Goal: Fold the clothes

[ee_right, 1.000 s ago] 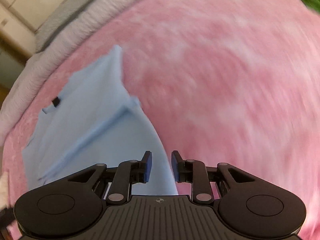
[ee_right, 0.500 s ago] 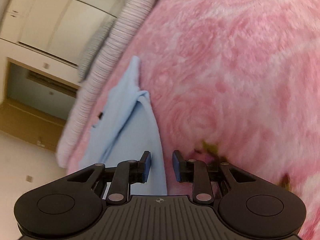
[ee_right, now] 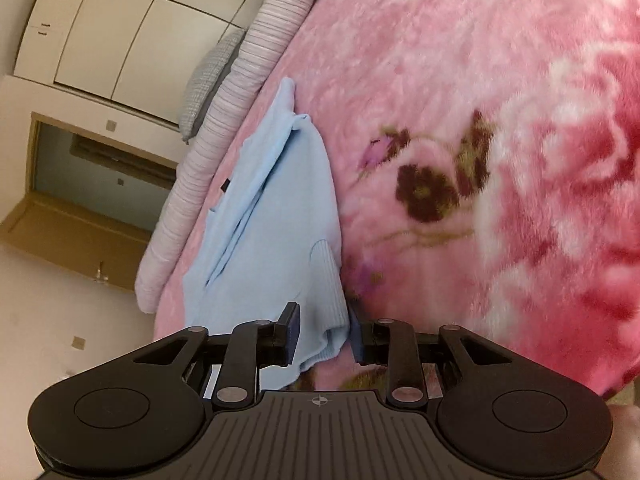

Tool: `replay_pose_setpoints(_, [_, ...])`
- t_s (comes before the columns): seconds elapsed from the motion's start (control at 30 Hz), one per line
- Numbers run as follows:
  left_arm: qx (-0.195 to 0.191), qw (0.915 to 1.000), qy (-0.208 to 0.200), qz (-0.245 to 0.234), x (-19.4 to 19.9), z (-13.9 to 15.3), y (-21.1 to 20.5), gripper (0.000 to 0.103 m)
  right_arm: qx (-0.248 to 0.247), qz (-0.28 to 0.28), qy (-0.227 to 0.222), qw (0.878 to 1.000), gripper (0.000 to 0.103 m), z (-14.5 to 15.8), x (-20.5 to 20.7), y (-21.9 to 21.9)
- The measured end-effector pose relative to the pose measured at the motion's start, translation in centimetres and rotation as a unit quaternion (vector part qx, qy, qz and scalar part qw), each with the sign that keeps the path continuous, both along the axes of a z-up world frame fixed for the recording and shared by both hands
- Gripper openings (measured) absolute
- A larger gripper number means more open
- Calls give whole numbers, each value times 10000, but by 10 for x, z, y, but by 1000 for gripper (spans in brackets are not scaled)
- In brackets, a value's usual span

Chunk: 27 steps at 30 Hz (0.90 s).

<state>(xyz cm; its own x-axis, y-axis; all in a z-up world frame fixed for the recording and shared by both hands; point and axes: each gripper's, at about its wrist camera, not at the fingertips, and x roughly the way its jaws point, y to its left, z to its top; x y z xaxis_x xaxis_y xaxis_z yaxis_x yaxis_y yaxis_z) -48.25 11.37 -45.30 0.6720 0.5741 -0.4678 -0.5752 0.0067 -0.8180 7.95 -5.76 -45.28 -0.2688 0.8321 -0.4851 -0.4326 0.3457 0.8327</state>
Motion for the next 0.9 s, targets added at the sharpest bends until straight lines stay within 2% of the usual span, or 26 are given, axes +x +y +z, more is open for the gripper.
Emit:
replay_pose_setpoints(0.13, [-18, 9998, 211, -46, 10, 3, 6, 45, -41, -108, 255, 9996, 29, -3, 7, 15])
replay_pose_setpoints(0.2, [37, 9992, 388, -134, 14, 5, 6, 33, -54, 4, 163, 9999, 29, -3, 7, 25])
replay_pose_setpoints(0.23, [90, 9985, 503, -181, 15, 6, 4, 15, -148, 53, -76, 9998, 17, 1, 3, 27])
replay_pose_setpoints(0.27, [143, 9977, 617, -228, 15, 7, 1, 3, -241, 101, -316, 9992, 7, 4, 0, 29])
replay_pose_setpoints(0.37, [301, 9942, 960, -370, 17, 10, -6, 3, -241, 129, -761, 9967, 5, 15, -11, 21])
replay_pose_setpoints(0.5, [512, 9870, 1415, -557, 19, 14, -16, 3, -112, -25, -590, 9982, 5, 15, -16, -3])
replay_pose_setpoints(0.57, [617, 9824, 1641, -650, 21, 16, -21, 4, -289, -14, -697, 9972, 5, 8, -22, -10])
replay_pose_setpoints(0.63, [613, 9775, 1911, -646, 24, 20, -26, 6, -253, -68, -805, 9964, 5, 3, -27, -16])
replay_pose_setpoints(0.7, [599, 9720, 2183, -634, 28, 24, -30, 10, -324, -122, -948, 9949, 6, 9, -33, -24])
replay_pose_setpoints(0.77, [655, 9577, 2740, -581, 38, 43, -40, 14, -547, -45, -1424, 9883, 9, 25, -43, -28])
replay_pose_setpoints(0.8, [749, 9488, 3014, -573, 44, 52, -45, 15, -622, 18, -1838, 9810, 12, 35, -52, -31])
replay_pose_setpoints(0.83, [855, 9389, 3284, -568, 50, 60, -51, 17, -637, 63, -2309, 9709, 16, 44, -62, -31])
replay_pose_setpoints(0.9, [1030, 9260, 3575, -644, 64, 69, -60, 22, -618, 153, -3147, 9470, 18, 55, -83, -31])
